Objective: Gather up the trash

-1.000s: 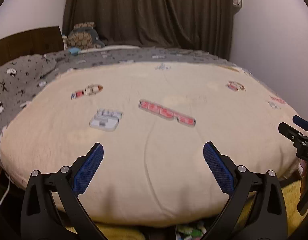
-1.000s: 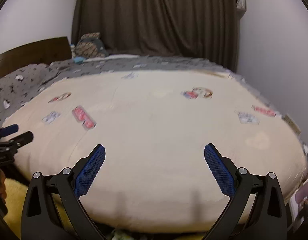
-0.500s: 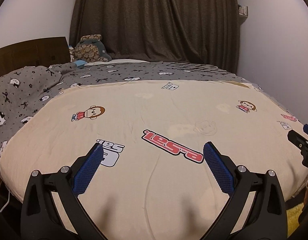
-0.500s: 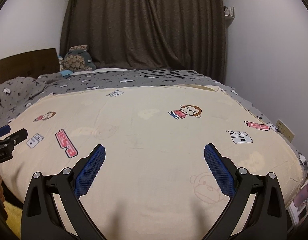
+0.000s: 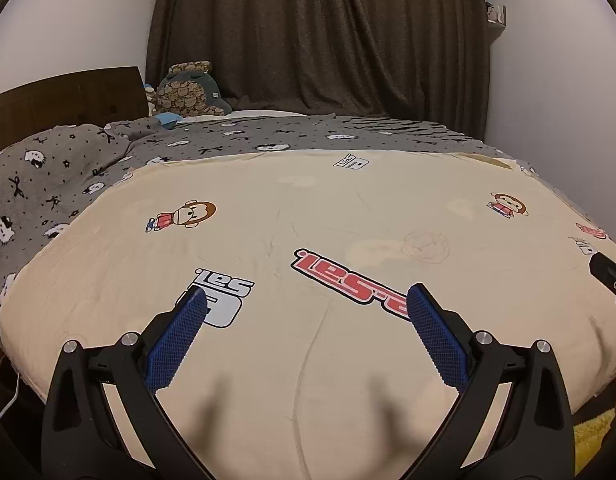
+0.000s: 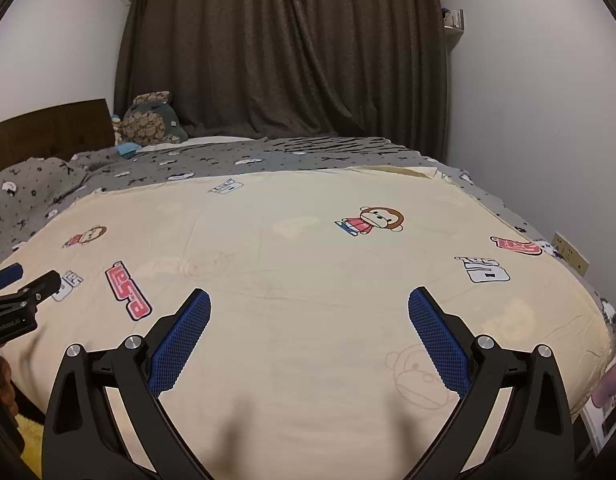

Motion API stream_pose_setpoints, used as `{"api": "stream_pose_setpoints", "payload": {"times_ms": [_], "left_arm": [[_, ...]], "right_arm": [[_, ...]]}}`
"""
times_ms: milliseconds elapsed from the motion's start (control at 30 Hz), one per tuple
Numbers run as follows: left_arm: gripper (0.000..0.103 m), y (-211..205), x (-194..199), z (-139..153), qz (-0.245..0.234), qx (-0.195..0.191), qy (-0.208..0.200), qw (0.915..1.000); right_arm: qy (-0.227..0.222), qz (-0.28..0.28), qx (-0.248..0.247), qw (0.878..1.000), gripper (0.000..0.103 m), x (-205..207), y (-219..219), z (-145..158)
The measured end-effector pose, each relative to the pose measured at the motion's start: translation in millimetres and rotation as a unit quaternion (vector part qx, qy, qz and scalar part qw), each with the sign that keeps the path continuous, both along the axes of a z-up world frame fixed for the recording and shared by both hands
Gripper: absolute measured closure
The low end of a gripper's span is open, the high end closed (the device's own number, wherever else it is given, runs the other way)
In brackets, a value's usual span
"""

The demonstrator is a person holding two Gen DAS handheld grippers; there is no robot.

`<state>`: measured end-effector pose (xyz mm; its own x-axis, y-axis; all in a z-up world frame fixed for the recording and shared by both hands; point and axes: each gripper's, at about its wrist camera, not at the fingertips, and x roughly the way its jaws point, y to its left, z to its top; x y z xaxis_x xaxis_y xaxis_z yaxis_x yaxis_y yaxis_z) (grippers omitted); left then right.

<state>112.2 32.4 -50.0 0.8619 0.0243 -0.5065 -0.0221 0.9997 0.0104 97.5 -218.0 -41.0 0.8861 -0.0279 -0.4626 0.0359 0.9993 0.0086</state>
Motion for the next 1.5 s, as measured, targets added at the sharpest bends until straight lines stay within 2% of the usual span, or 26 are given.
{"api": "stream_pose_setpoints", "payload": {"times_ms": [1133, 1500], "left_arm": [[0.008, -6.3, -6.2, 6.7, -0.019, -0.005, -0.004, 0.9998], [0.008, -8.5, -7.9, 9.5, -0.021, -0.001, 0.000, 0.9998]], "right_arm": [[0.006, 0.000, -0.001, 1.000, 0.004, 3.0, 2.8, -0.4], [0.023, 0.002, 0.006, 1.000, 0.004, 3.3, 3.0, -0.6]]}}
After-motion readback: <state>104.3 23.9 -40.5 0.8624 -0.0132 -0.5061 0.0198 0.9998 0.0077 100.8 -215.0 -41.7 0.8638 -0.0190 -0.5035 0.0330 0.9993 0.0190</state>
